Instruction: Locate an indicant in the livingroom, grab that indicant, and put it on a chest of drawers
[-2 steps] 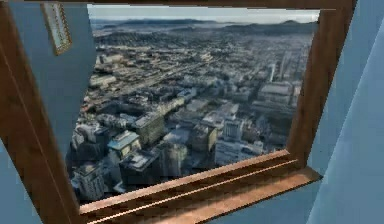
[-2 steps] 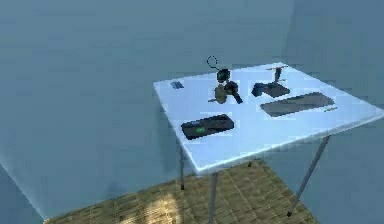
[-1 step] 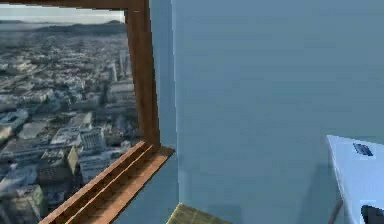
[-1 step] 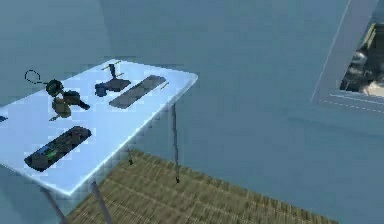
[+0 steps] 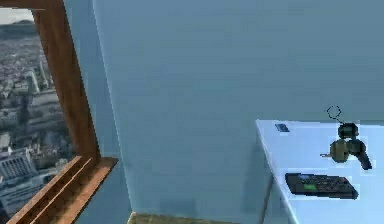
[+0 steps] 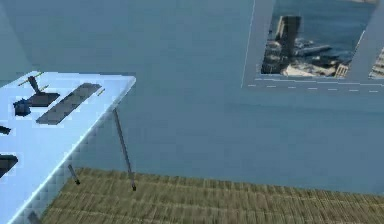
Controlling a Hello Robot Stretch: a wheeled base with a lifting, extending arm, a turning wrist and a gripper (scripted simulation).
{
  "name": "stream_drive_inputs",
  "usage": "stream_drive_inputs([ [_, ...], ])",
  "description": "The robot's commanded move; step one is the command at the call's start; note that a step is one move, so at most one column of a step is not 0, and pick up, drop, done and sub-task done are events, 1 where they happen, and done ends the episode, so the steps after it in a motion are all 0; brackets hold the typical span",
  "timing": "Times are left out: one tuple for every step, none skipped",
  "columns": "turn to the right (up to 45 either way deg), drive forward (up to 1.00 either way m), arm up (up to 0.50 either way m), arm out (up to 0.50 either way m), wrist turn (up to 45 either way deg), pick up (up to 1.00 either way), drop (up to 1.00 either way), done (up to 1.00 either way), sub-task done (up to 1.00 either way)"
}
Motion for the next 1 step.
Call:
stream_drive_inputs([
  [0.0, 0.65, 0.0, 0.0, 0.0, 0.0, 0.0, 0.0, 0.0],
])
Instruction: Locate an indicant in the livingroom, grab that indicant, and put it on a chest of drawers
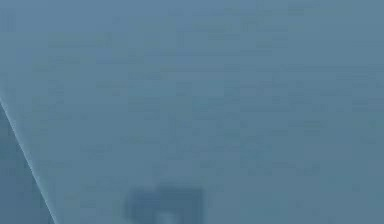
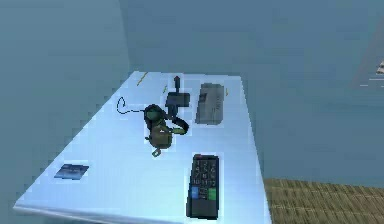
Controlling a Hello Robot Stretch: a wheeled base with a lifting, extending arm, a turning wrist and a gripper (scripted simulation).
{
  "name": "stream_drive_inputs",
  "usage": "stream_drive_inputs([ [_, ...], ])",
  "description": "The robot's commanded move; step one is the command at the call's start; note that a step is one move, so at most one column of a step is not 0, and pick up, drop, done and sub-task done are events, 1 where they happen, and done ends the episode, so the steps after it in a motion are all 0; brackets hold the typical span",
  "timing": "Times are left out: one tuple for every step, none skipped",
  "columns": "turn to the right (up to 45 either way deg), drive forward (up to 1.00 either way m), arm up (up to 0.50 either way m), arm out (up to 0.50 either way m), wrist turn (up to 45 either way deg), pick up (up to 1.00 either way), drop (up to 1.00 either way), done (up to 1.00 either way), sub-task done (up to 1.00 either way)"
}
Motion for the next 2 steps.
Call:
stream_drive_inputs([
  [-27.0, 0.0, 0.0, 0.0, 0.0, 0.0, 0.0, 0.0, 0.0],
  [0.0, 0.0, 0.5, 0.0, 0.0, 0.0, 0.0, 0.0, 0.0],
])
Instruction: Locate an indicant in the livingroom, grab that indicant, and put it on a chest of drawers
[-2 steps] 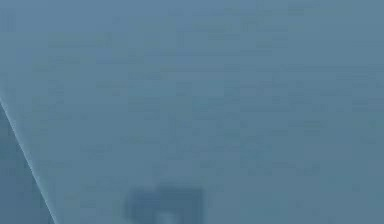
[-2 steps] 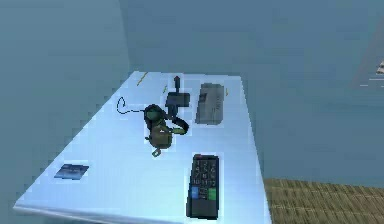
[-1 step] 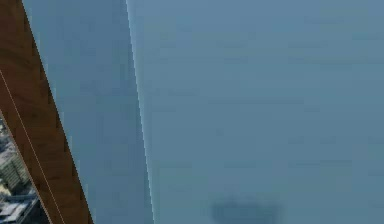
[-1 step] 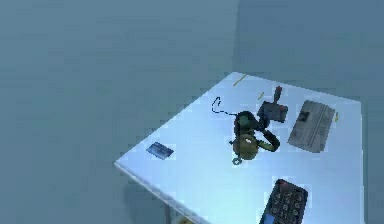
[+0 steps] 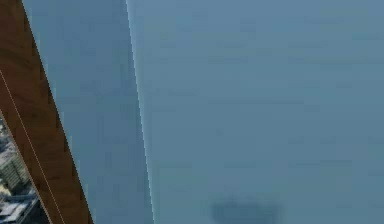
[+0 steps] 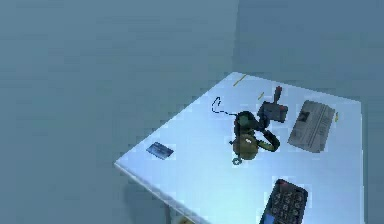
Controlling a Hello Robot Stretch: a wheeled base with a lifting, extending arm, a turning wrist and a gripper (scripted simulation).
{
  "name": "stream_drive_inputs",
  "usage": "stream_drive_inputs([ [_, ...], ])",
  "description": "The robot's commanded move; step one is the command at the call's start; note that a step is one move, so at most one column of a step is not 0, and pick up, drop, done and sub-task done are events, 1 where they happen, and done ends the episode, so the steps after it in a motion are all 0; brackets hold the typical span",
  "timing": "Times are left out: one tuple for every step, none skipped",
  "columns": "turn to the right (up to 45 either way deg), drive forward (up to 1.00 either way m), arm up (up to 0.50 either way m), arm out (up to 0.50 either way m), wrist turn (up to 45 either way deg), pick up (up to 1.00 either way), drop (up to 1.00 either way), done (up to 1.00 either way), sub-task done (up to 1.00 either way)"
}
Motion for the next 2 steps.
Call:
stream_drive_inputs([
  [0.0, 0.0, 0.38, 0.0, 0.0, 0.0, 0.0, 0.0, 0.0],
  [0.0, 0.0, 0.0, 0.18, 0.0, 0.0, 0.0, 0.0, 0.0],
])
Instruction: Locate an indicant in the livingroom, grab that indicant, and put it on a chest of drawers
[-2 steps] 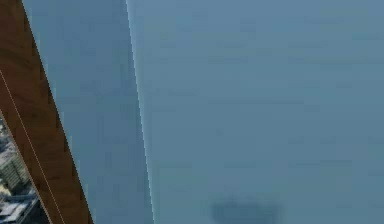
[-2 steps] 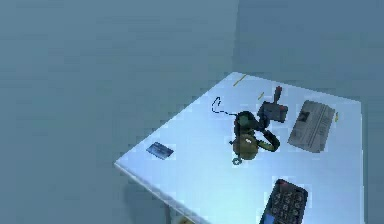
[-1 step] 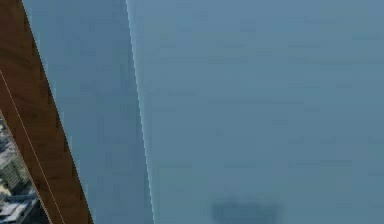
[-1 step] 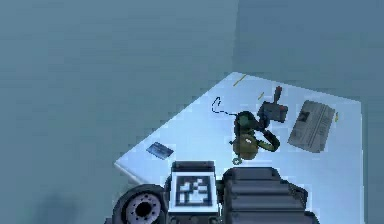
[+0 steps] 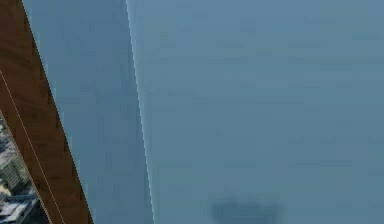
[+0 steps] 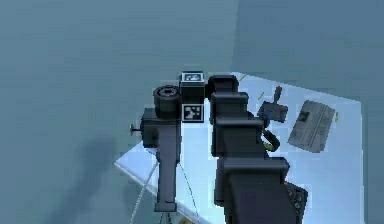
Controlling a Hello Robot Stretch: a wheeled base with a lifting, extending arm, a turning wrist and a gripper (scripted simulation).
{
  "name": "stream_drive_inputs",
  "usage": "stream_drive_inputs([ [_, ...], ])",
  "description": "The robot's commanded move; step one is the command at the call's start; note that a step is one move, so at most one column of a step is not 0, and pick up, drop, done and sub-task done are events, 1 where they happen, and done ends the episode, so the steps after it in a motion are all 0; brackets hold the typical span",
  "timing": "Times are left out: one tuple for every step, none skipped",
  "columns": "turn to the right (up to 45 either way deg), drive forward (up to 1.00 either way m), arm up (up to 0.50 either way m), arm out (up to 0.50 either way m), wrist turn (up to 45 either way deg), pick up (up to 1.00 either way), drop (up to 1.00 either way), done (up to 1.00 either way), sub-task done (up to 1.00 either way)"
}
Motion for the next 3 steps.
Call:
stream_drive_inputs([
  [0.0, 0.0, 0.0, 0.0, 45.0, 0.0, 0.0, 0.0, 0.0],
  [0.0, 0.0, 0.0, 0.0, 45.0, 0.0, 0.0, 0.0, 0.0],
  [0.0, 0.0, 0.0, 0.0, 45.0, 0.0, 0.0, 0.0, 0.0],
])
